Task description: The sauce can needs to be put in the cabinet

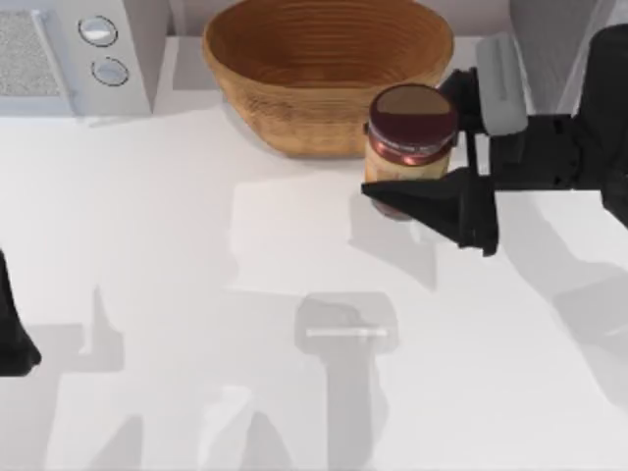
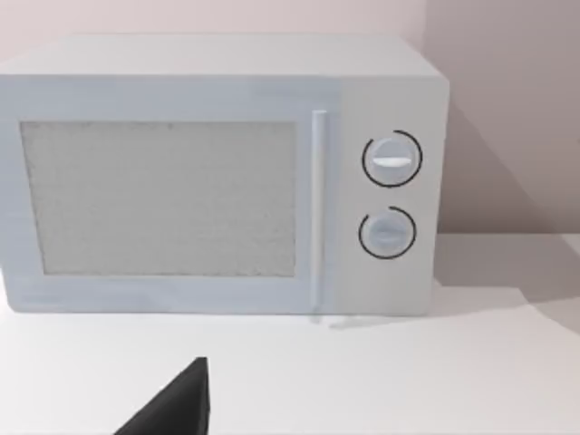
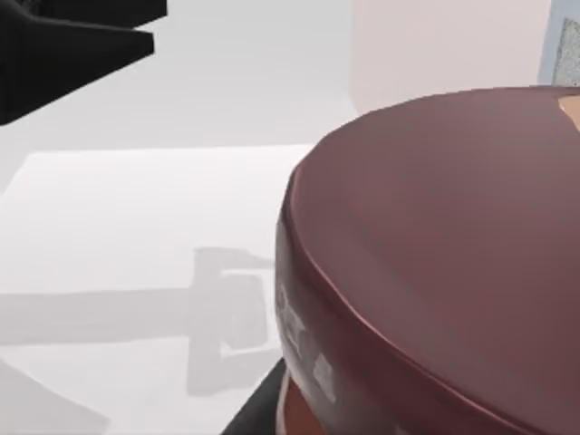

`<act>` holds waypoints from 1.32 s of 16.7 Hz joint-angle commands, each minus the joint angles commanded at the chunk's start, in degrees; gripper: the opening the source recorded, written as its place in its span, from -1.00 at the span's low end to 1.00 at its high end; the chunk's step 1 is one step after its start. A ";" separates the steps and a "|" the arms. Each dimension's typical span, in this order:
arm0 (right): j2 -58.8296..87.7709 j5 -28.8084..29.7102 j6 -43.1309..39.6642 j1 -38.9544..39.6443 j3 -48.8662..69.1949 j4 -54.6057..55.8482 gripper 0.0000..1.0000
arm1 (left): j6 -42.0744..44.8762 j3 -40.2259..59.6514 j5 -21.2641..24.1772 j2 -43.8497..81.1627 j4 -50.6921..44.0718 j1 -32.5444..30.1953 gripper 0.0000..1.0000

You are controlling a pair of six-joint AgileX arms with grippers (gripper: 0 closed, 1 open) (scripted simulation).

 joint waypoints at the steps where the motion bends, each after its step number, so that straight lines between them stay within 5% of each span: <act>1: -3.03 1.72 0.54 -0.46 -1.41 -1.01 -1.00 | 0.00 0.00 0.00 0.00 0.00 0.00 1.00; 17: -86.81 53.88 11.54 -15.22 -42.81 -31.17 -1.00 | 0.00 0.00 0.00 0.00 0.00 0.00 1.00; 22: -100.86 64.13 11.84 -17.83 -50.82 -36.89 -1.00 | 0.00 0.00 0.00 0.00 0.00 0.00 1.00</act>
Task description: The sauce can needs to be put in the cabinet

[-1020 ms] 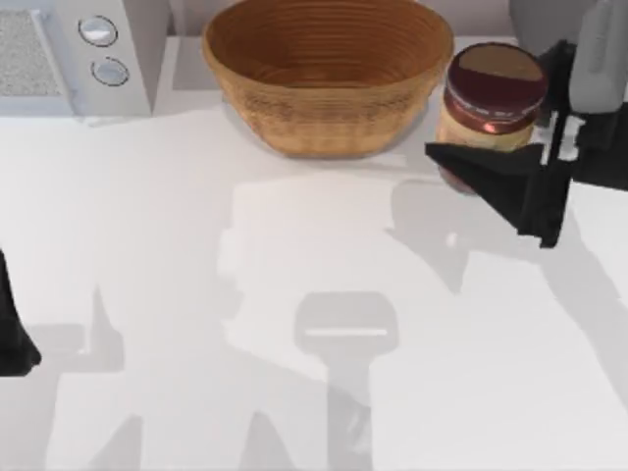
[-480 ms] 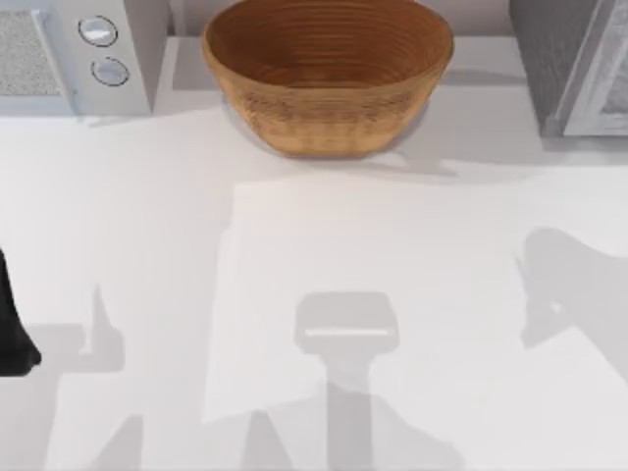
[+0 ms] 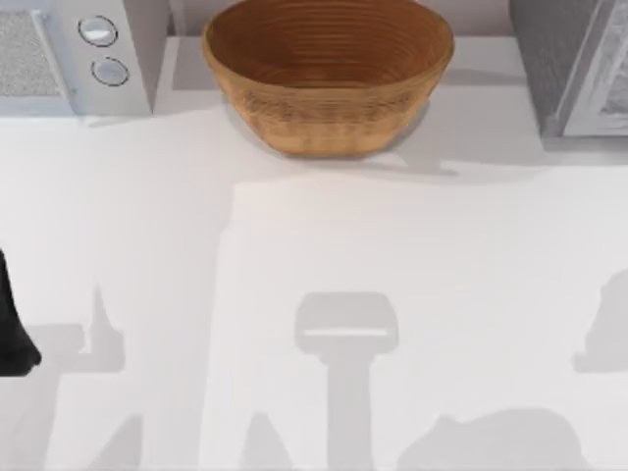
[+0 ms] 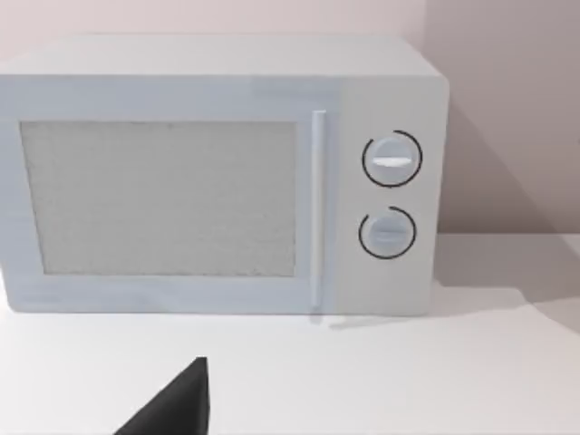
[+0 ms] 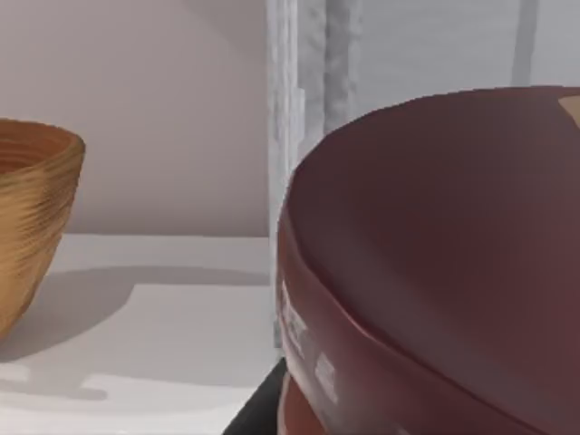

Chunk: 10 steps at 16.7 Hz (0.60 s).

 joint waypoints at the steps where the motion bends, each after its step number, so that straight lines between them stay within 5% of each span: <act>1: -1.02 0.82 -0.02 -0.20 -0.64 -0.45 -1.00 | 0.00 0.00 0.00 0.00 0.00 0.00 1.00; 10: 2.08 1.27 0.19 0.66 2.77 -1.78 -1.00 | 0.00 0.00 0.00 0.00 0.00 0.00 1.00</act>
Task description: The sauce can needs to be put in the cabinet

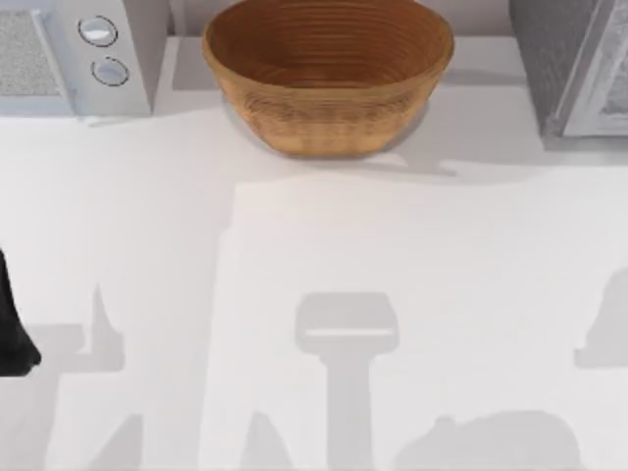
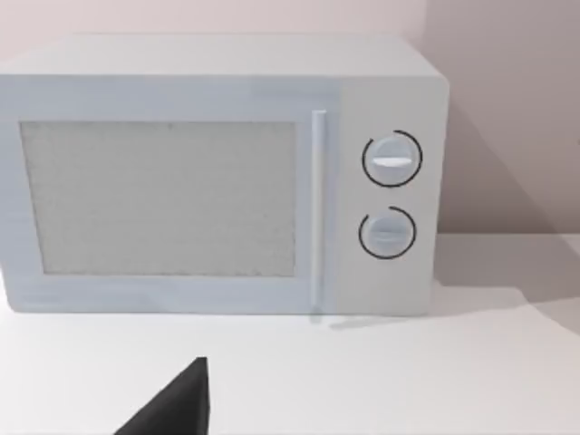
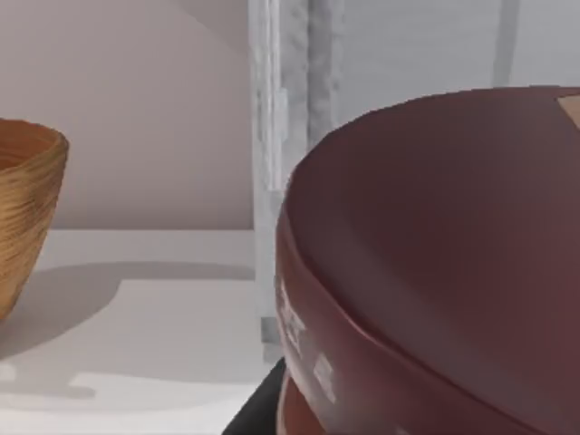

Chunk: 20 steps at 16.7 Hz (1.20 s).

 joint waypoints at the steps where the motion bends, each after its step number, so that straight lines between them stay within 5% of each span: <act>1: 2.13 0.22 0.09 0.39 2.42 -0.81 -1.00 | 0.00 0.00 0.00 0.00 0.00 0.00 1.00; 20: 67.99 10.50 1.20 9.13 95.70 -26.20 -1.00 | 0.00 0.00 0.00 0.00 0.00 0.00 1.00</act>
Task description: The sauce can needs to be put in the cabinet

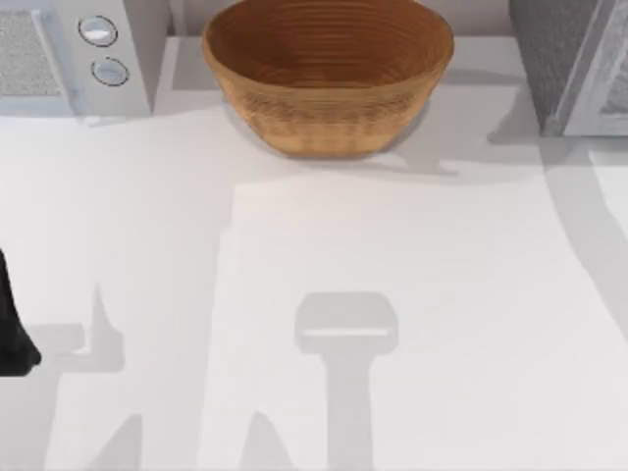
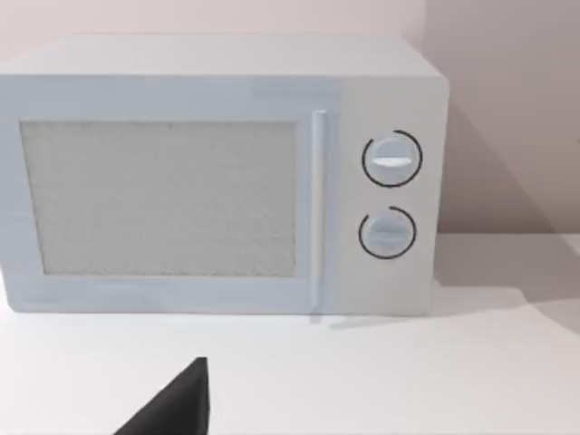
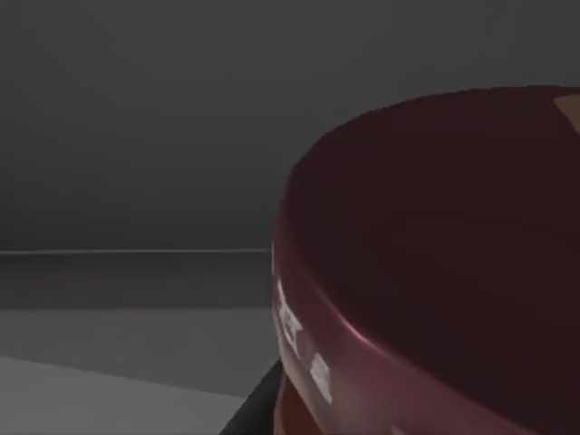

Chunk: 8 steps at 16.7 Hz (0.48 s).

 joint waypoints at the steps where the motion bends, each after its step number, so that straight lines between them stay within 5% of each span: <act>1: 2.01 0.28 -0.12 0.31 2.64 -0.76 -1.00 | 0.00 0.00 0.00 0.00 0.00 0.00 1.00; 8: 6.00 0.81 -0.43 0.95 7.52 -2.27 -1.00 | 0.00 0.00 0.00 0.00 0.00 0.00 1.00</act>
